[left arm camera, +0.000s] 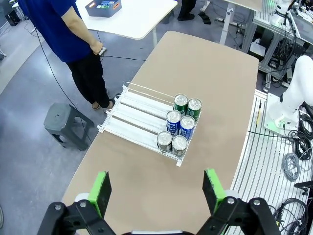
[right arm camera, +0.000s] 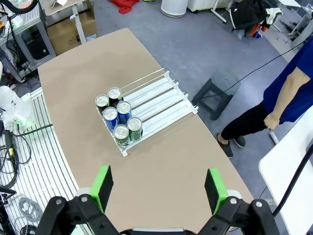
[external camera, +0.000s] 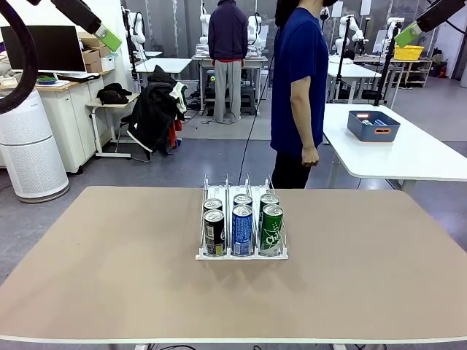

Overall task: Fill the beverage cans into the dispenser.
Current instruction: Pick up the Pepsi coke handed by the human.

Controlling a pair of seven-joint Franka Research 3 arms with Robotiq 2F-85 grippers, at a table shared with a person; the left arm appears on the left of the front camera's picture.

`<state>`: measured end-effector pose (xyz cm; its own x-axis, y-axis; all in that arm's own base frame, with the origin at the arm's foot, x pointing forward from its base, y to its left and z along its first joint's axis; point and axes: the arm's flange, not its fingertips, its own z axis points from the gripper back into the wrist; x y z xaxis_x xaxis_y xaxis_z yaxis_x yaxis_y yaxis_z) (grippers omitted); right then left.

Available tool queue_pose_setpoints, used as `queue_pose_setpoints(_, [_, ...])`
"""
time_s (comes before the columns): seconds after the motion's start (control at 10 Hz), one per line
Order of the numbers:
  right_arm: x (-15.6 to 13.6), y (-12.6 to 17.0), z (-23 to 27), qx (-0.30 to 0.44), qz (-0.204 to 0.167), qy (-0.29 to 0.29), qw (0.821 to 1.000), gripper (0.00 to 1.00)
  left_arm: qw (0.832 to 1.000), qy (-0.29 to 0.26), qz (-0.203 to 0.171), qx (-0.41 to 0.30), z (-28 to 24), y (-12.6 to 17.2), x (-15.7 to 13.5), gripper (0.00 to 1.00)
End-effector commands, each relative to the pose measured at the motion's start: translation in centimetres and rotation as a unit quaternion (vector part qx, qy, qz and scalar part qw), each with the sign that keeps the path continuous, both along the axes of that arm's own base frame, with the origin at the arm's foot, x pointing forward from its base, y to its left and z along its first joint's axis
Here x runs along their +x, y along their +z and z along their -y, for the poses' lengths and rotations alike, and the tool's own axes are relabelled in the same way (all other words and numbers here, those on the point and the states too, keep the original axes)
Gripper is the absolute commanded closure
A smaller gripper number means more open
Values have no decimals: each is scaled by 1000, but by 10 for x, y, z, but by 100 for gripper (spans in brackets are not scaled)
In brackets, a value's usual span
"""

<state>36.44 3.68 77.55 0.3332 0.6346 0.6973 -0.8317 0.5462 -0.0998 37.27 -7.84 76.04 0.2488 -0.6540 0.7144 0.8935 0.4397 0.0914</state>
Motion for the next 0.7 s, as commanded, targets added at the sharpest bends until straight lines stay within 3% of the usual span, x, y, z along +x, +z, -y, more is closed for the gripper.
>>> queue_pose_setpoints(0.0, [-1,0,0,0,1,0,1000,0,1000,-1,-1,-2,-1,-1,0,0])
queue_pose_setpoints(0.6, [-1,0,0,0,1,0,1000,0,1000,-1,-1,-2,-1,-1,0,0])
